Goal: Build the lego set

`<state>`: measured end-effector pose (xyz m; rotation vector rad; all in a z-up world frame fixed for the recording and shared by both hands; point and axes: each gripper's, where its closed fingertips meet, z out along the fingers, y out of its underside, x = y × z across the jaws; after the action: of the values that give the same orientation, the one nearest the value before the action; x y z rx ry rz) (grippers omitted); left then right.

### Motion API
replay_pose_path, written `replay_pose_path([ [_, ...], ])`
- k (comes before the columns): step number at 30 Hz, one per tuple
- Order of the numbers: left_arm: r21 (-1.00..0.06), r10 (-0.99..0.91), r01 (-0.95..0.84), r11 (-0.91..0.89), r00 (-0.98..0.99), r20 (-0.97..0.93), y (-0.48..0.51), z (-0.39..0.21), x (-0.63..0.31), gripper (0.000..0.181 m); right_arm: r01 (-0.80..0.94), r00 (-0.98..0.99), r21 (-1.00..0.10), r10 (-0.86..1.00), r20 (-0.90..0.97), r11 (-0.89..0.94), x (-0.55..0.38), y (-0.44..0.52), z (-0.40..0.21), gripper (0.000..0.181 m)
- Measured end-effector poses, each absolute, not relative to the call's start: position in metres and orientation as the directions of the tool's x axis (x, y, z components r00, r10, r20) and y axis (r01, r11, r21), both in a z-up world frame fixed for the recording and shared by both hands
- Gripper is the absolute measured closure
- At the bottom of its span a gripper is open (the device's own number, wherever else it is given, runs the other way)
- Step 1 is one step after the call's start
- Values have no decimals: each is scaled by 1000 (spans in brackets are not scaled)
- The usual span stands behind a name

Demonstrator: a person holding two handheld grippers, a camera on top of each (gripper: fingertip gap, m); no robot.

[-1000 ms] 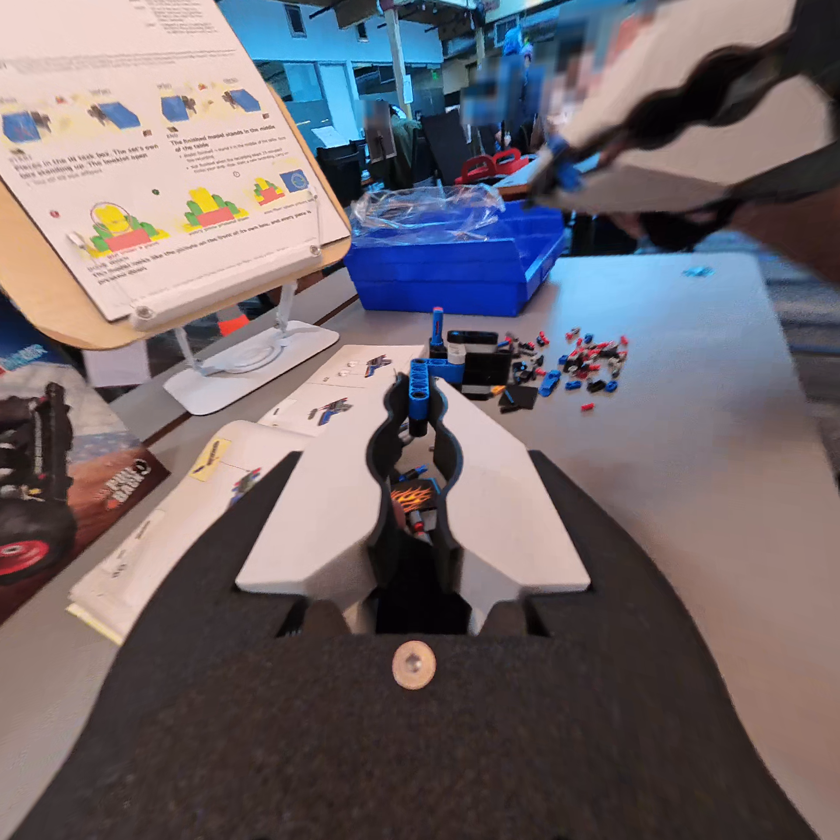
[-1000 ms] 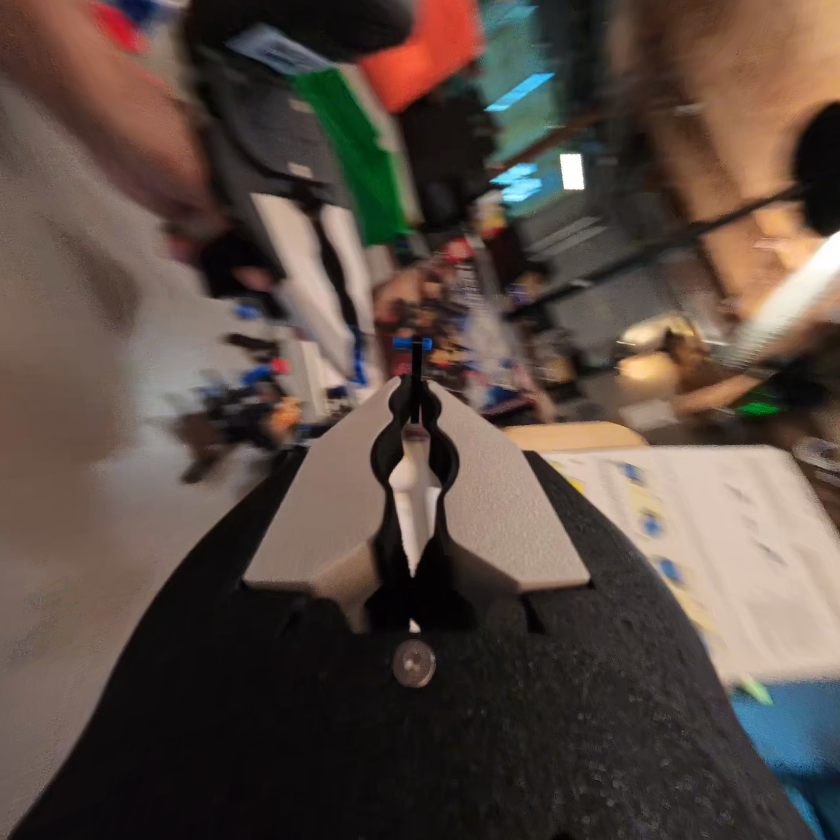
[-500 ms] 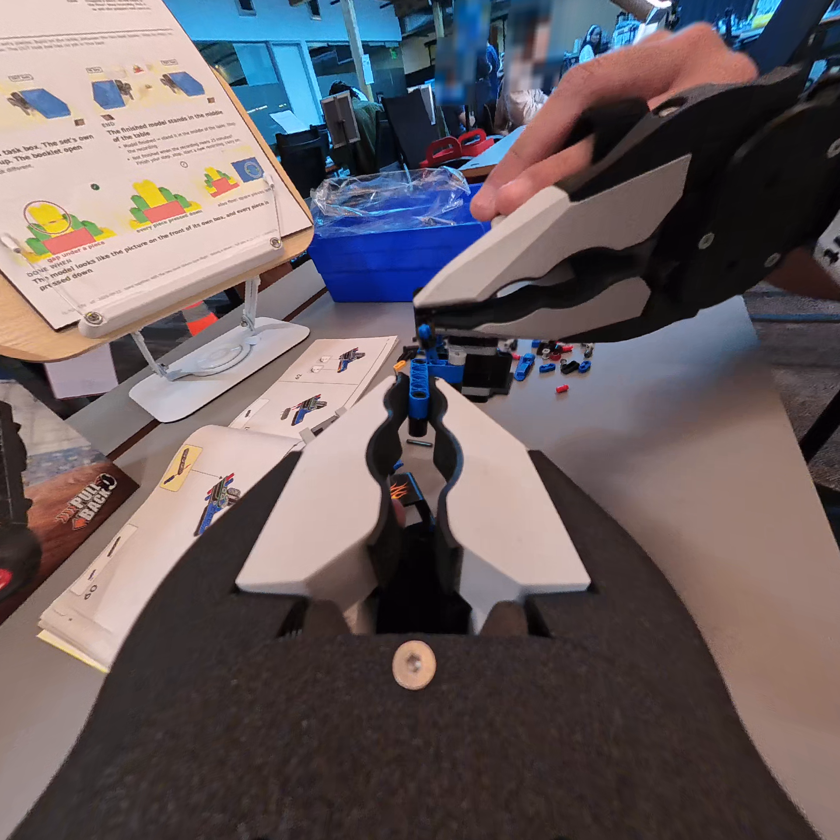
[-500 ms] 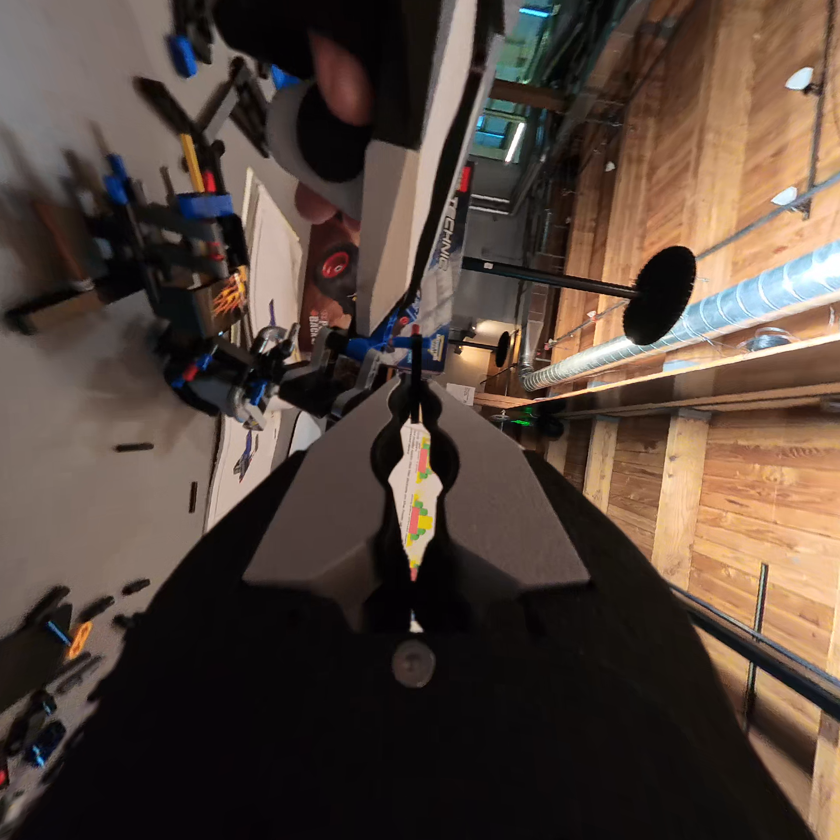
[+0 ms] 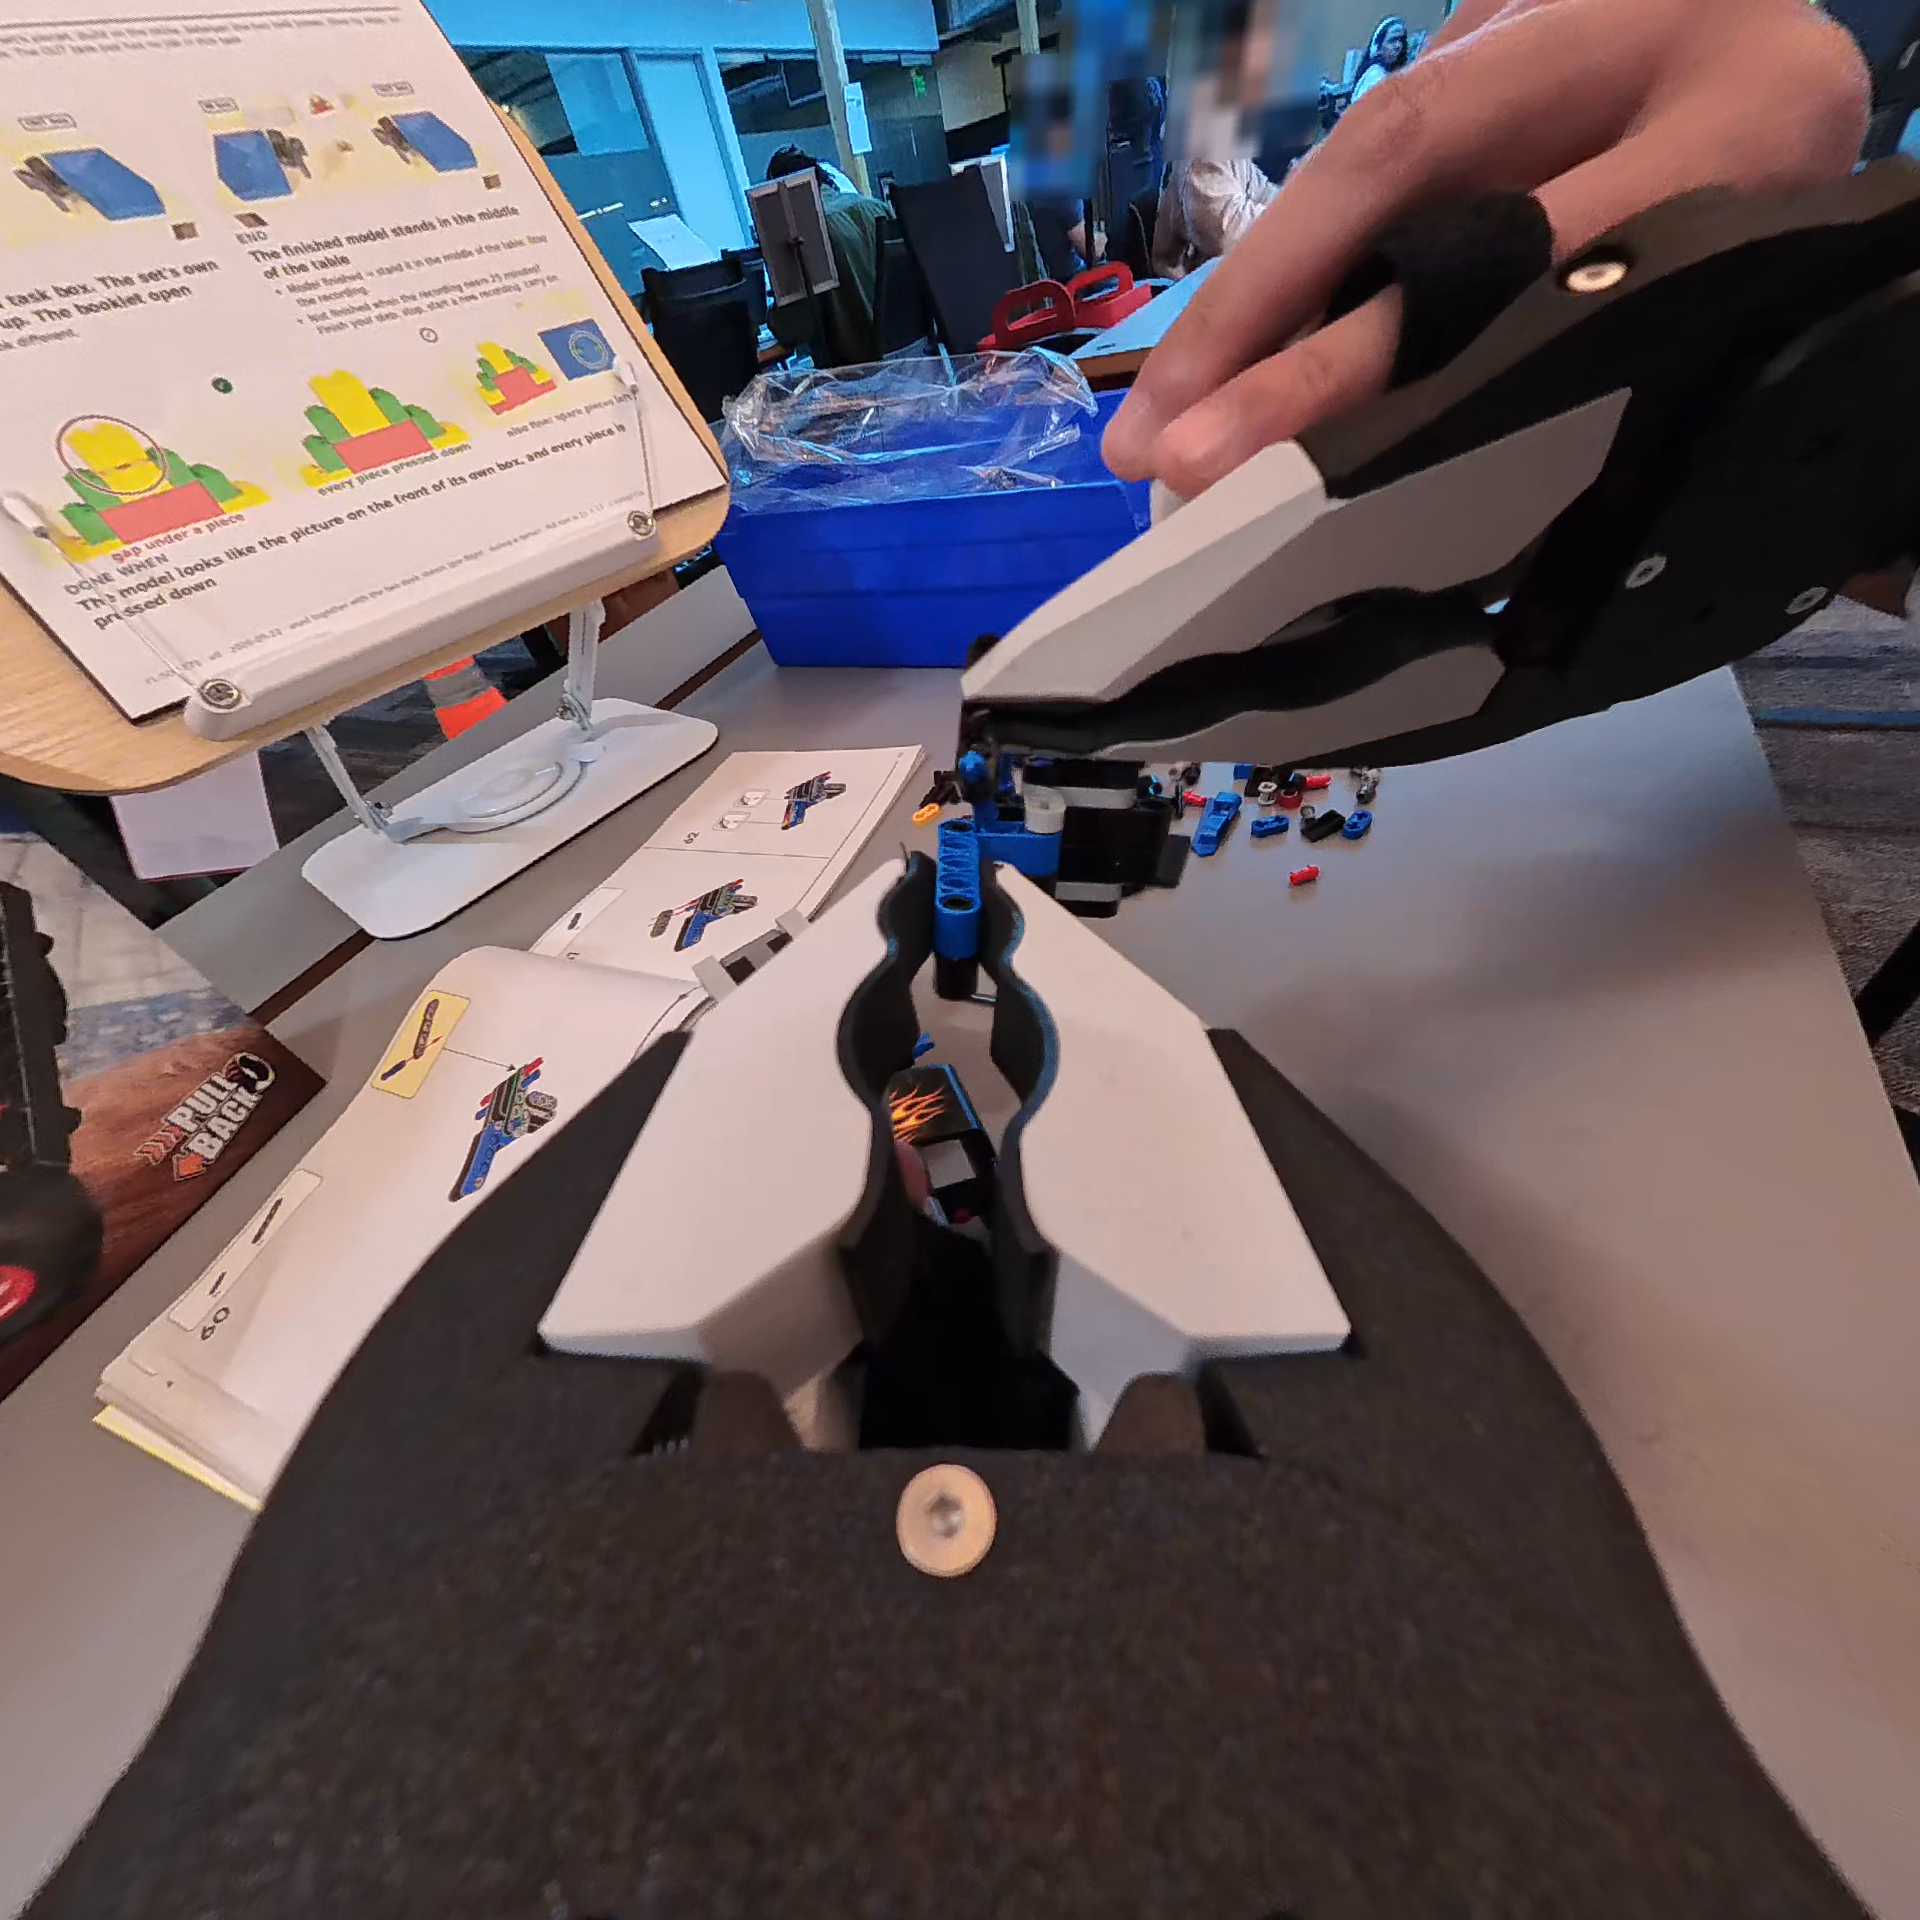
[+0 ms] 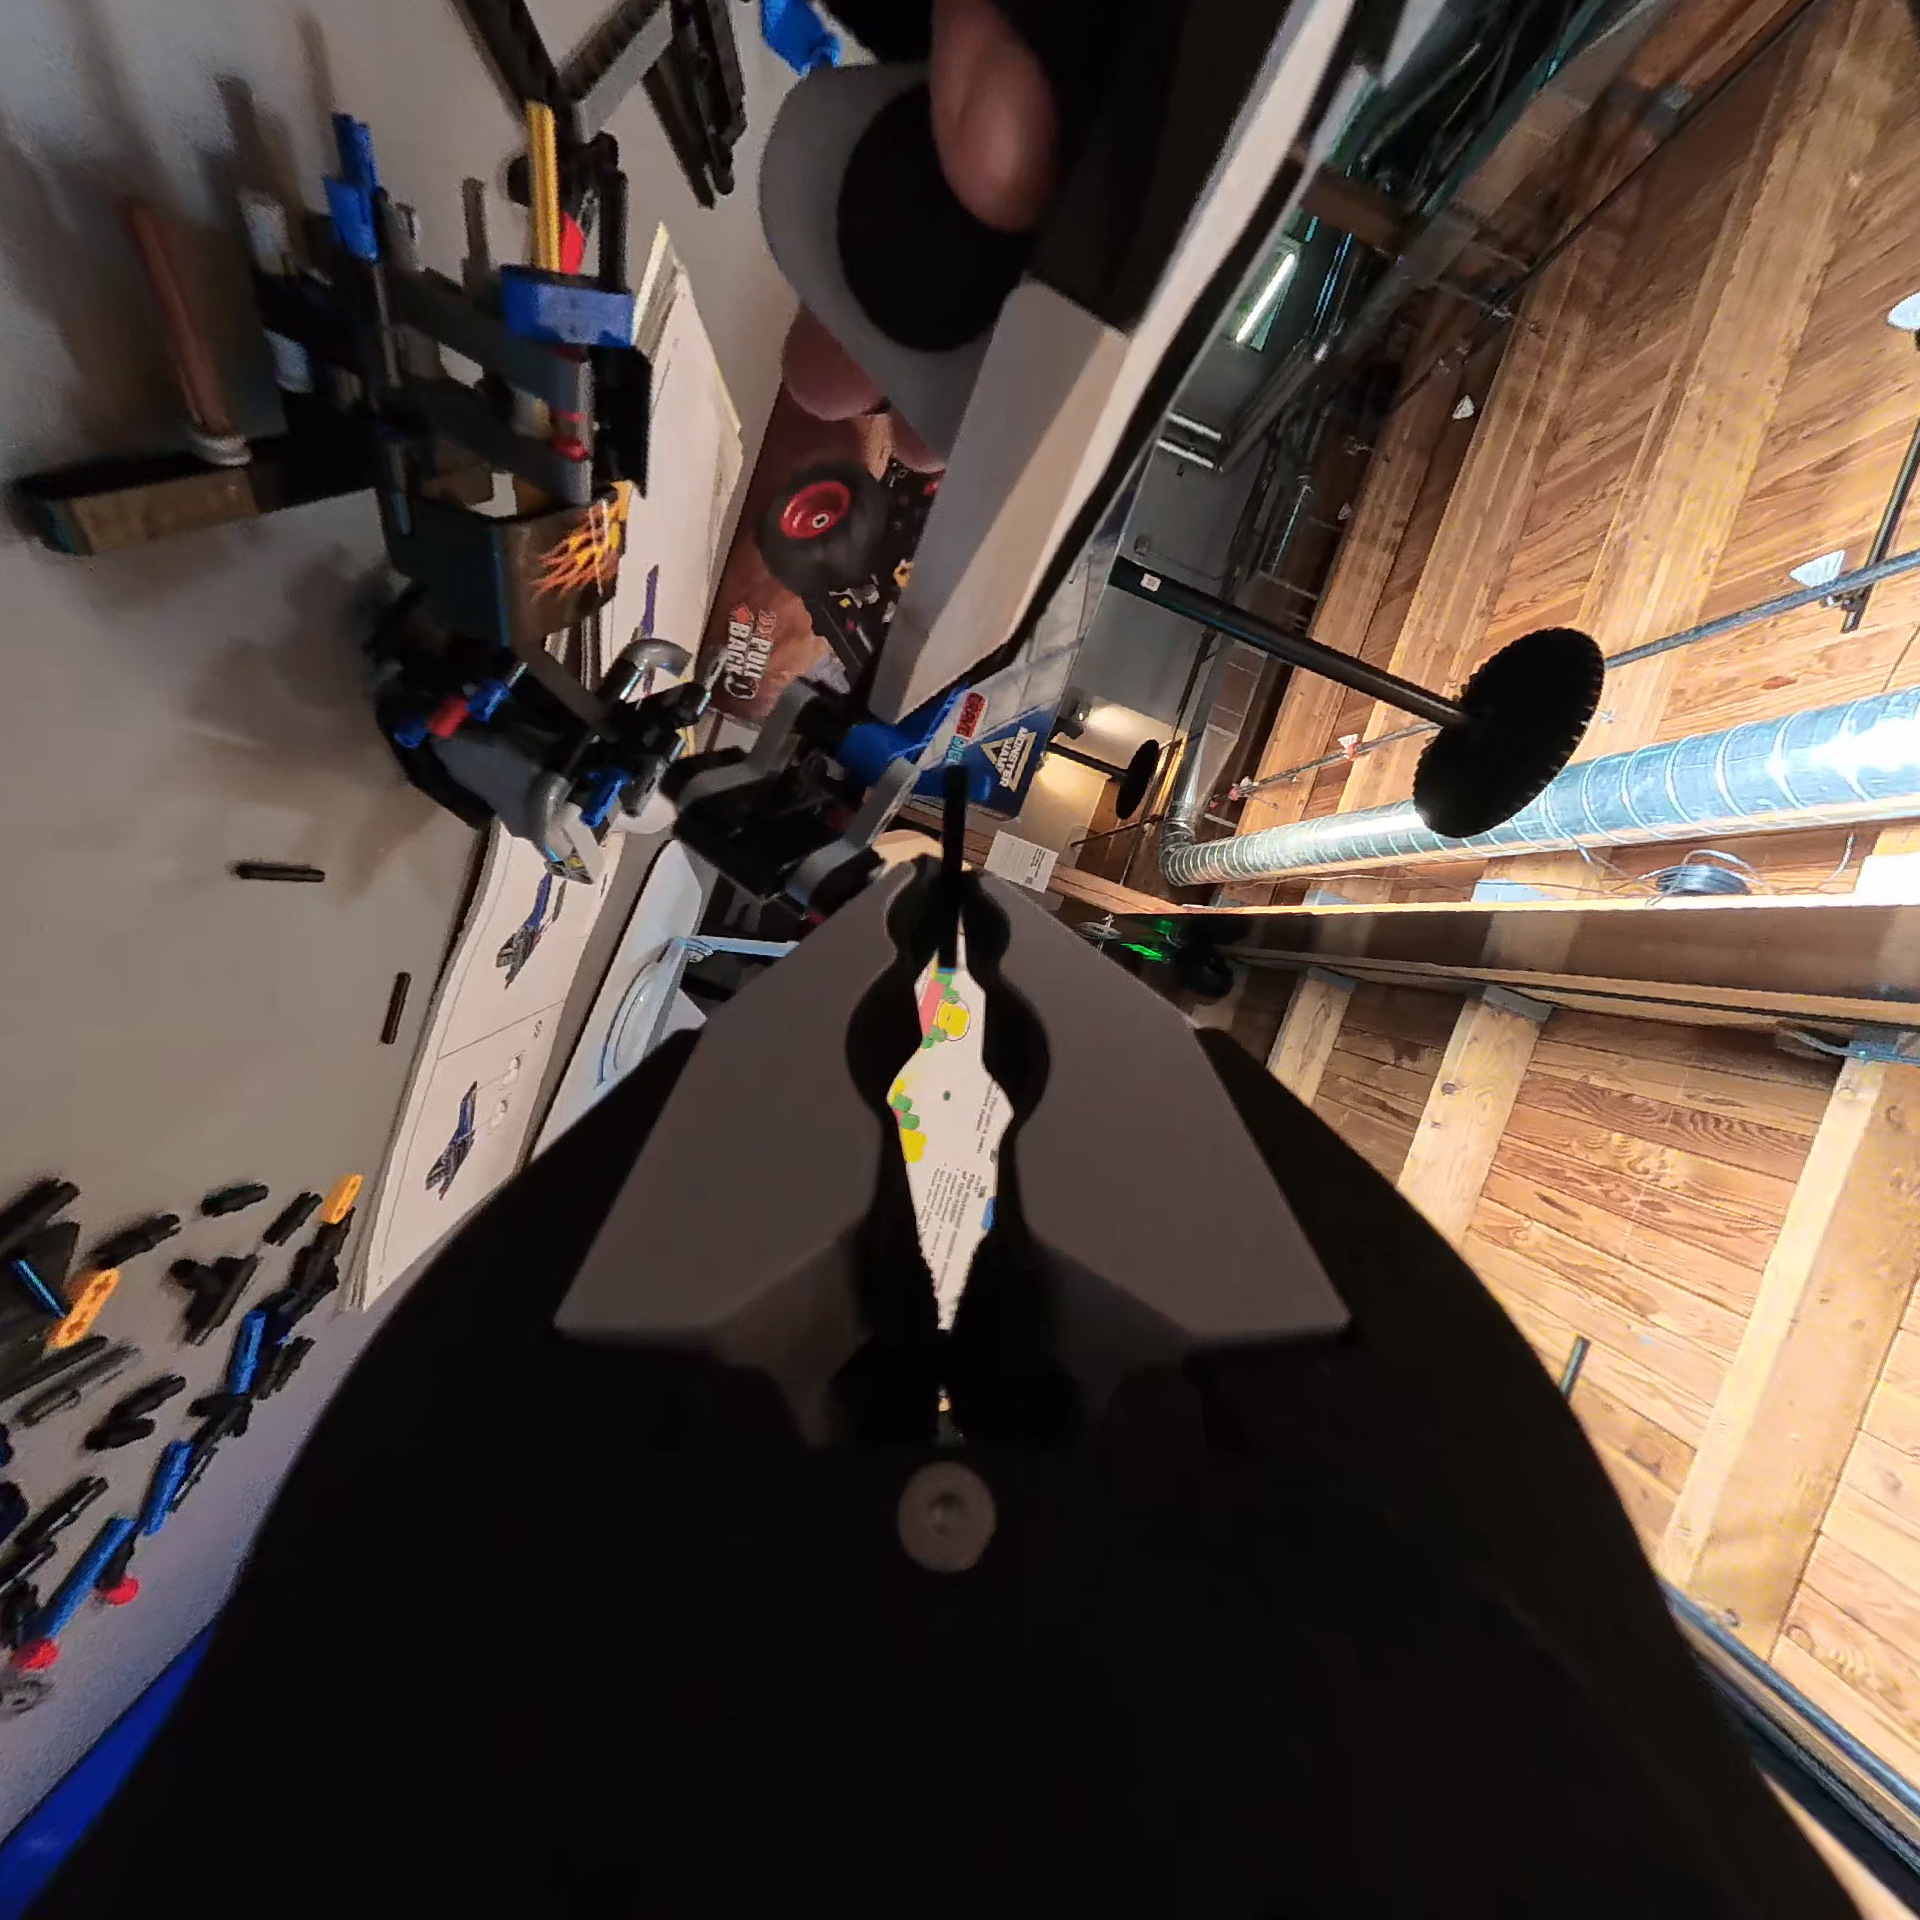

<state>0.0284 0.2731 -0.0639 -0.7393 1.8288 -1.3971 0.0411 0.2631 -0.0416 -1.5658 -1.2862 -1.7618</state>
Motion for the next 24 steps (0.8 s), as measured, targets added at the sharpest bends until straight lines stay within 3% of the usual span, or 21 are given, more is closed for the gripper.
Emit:
replay_pose_path([
  [24, -969, -780, -46, 243, -602, -168, 273, -68, 29, 176, 837, -265, 353, 253, 930, -419, 35, 262, -47, 179],
])
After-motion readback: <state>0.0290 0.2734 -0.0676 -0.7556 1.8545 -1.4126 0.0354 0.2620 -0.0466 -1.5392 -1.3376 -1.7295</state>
